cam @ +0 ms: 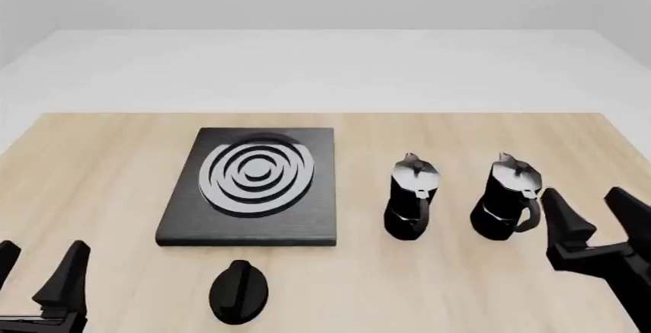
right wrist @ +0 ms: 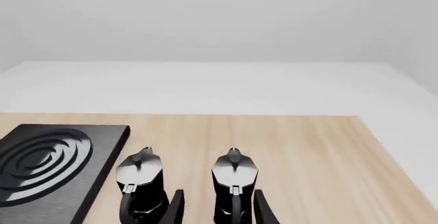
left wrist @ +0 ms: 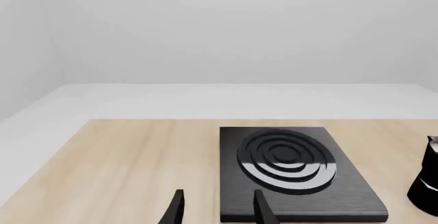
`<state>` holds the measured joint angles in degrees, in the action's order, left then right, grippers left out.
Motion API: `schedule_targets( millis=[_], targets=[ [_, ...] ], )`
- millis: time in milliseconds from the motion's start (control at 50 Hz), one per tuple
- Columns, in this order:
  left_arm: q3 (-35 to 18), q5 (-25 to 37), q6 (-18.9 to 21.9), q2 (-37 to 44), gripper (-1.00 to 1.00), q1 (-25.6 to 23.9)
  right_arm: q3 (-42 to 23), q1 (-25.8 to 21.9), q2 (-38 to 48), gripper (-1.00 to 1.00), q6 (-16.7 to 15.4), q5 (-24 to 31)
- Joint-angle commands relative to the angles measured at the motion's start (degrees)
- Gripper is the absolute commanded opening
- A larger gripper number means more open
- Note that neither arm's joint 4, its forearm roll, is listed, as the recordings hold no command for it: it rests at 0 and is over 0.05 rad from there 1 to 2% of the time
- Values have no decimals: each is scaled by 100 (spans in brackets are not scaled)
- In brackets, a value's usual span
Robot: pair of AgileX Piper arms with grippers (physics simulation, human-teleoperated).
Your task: Put the right moka pot on the stove.
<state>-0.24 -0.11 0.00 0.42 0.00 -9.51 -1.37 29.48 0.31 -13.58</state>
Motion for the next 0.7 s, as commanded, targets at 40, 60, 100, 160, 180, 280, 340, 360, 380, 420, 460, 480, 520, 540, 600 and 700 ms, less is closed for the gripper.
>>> schedule_targets(
  millis=[40, 60, 100, 160, 180, 280, 340, 360, 380, 420, 460, 480, 520, 540, 600, 700],
  targets=[
    [0, 0, 0, 0, 100, 0, -237, -96, 978, 100, 153, -577],
    [0, 0, 0, 0, 100, 0, -271, -104, 1122, 100, 176, -688],
    [0, 0, 0, 0, 100, 0, -273, -79, 1252, 100, 152, -789],
    [0, 0, 0, 0, 100, 0, -279, -21, 1526, 100, 113, -986],
    [0, 0, 0, 0, 100, 0, -284, -36, 1629, 100, 126, -1044],
    [0, 0, 0, 0, 100, 0, -293, 29, 1981, 100, 183, -1320],
    [0, 0, 0, 0, 100, 0, -268, 51, 2125, 100, 170, -1453],
    [0, 0, 0, 0, 100, 0, -267, 51, 2126, 100, 170, -1455],
    [0, 0, 0, 0, 100, 0, -276, 74, 2183, 100, 155, -1464],
    [0, 0, 0, 0, 100, 0, -280, 89, 2195, 100, 198, -1461],
    [0, 0, 0, 0, 100, 0, -280, 108, 2270, 100, 161, -1489],
    [0, 0, 0, 0, 100, 0, -259, 126, 2325, 100, 186, -1537],
    [0, 0, 0, 0, 100, 0, -241, 151, 2370, 100, 197, -1580],
    [0, 0, 0, 0, 100, 0, -225, 153, 2403, 100, 198, -1617],
    [0, 0, 0, 0, 100, 0, -201, 149, 2513, 100, 214, -1727],
    [0, 0, 0, 0, 100, 0, -165, 157, 2896, 100, 263, -2035]
  ],
)
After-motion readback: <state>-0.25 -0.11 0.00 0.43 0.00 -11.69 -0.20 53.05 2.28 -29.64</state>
